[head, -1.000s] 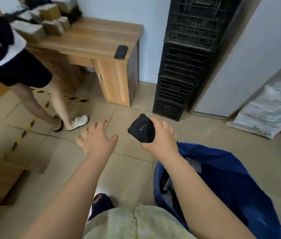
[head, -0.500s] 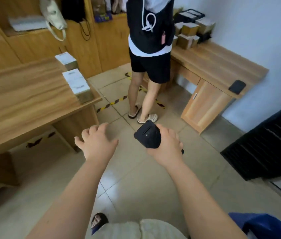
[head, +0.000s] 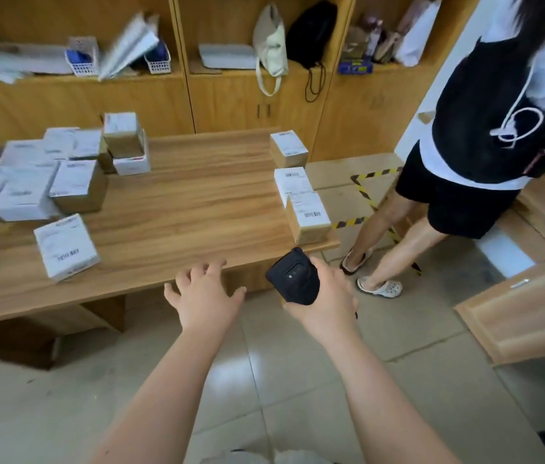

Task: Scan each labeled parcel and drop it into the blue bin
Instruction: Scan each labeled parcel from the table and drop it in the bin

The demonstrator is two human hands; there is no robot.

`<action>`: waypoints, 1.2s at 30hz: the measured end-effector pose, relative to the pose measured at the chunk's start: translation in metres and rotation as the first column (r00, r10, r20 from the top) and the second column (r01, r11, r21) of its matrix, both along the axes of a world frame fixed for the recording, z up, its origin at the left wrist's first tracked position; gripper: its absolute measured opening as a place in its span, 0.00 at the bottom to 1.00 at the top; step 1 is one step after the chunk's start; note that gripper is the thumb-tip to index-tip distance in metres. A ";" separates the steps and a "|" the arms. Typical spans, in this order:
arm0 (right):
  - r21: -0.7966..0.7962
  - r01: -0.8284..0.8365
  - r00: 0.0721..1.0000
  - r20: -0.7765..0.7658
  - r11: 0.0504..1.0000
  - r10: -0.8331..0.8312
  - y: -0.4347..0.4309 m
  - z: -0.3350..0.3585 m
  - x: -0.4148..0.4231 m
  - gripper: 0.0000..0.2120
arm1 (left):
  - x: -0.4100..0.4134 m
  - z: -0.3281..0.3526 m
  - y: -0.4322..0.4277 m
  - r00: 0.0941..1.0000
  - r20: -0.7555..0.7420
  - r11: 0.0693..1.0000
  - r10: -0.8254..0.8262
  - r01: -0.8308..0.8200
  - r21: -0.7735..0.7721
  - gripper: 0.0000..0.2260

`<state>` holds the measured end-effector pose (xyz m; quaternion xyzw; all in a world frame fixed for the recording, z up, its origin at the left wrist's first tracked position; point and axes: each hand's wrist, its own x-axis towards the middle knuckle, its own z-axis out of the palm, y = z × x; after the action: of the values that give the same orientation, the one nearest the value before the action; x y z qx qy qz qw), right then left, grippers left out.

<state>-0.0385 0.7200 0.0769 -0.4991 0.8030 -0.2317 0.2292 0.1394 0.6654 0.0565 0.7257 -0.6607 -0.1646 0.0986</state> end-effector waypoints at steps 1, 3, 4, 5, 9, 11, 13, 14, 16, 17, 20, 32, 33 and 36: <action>-0.005 -0.011 1.000 0.000 1.000 0.011 -0.012 0.001 0.001 0.36 | 0.003 -0.001 -0.010 1.000 0.005 1.000 0.012 -0.012 0.011 0.28; -0.008 -0.025 1.000 -0.011 1.000 0.025 -0.035 0.004 0.000 0.38 | 0.002 0.000 -0.031 1.000 0.004 0.999 0.023 -0.023 0.032 0.29; -0.010 -0.031 0.999 -0.016 0.999 0.030 -0.047 0.004 -0.003 0.39 | -0.001 0.000 -0.041 1.000 -0.002 0.999 0.022 -0.022 0.031 0.28; -0.014 -0.036 0.999 -0.017 0.999 0.036 -0.059 0.004 -0.007 0.39 | -0.005 0.001 -0.052 1.000 -0.008 0.999 0.022 -0.022 0.023 0.28; -0.033 -0.062 0.998 -0.007 0.998 0.062 -0.116 0.000 -0.031 0.38 | -0.026 0.003 -0.105 0.998 -0.010 0.998 0.055 -0.055 -0.015 0.29; -0.036 -0.091 0.996 -0.018 0.995 0.090 -0.146 -0.002 -0.046 0.37 | -0.040 0.004 -0.133 0.996 -0.009 0.996 0.090 -0.090 -0.023 0.29; -0.039 -0.118 0.993 -0.023 0.992 0.118 -0.177 0.001 -0.064 0.35 | -0.058 0.004 -0.160 0.995 -0.013 0.994 0.103 -0.103 -0.028 0.29; -0.034 -0.129 0.991 -0.025 0.991 0.128 -0.192 0.004 -0.073 0.35 | -0.068 0.005 -0.174 0.995 -0.016 0.995 0.098 -0.099 -0.028 0.29; -0.004 -0.137 0.990 -0.044 0.991 0.137 -0.222 0.008 -0.093 0.35 | -0.089 0.008 -0.202 0.998 -0.040 0.998 0.055 -0.056 -0.034 0.28; 0.011 -0.139 0.989 -0.055 0.990 0.140 -0.237 0.009 -0.101 0.35 | -0.099 0.009 -0.216 0.999 -0.053 0.999 0.011 -0.013 -0.050 0.27; 0.026 -0.147 0.987 -0.069 0.989 0.148 -0.280 0.003 -0.119 0.33 | -0.124 0.008 -0.262 0.990 0.028 0.981 -0.142 0.144 -0.127 0.26; 0.108 0.069 0.998 -0.005 0.992 -0.069 -0.392 -0.031 -0.153 0.39 | -0.176 -0.030 -0.391 0.948 0.103 0.942 -0.301 0.279 0.186 0.31; 0.119 0.091 0.996 -0.002 0.989 -0.092 -0.399 -0.032 -0.154 0.39 | -0.182 -0.031 -0.401 0.929 0.116 0.921 -0.351 0.320 0.220 0.33; 0.127 0.140 0.990 -0.010 0.982 -0.140 -0.420 -0.037 -0.160 0.38 | -0.207 -0.036 -0.436 0.865 0.133 0.848 -0.484 0.426 0.316 0.38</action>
<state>-0.1987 0.3004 0.0396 -0.4259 0.8492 -0.1953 0.2435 -0.0672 0.2298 0.0203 0.5669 -0.7915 -0.1972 -0.1151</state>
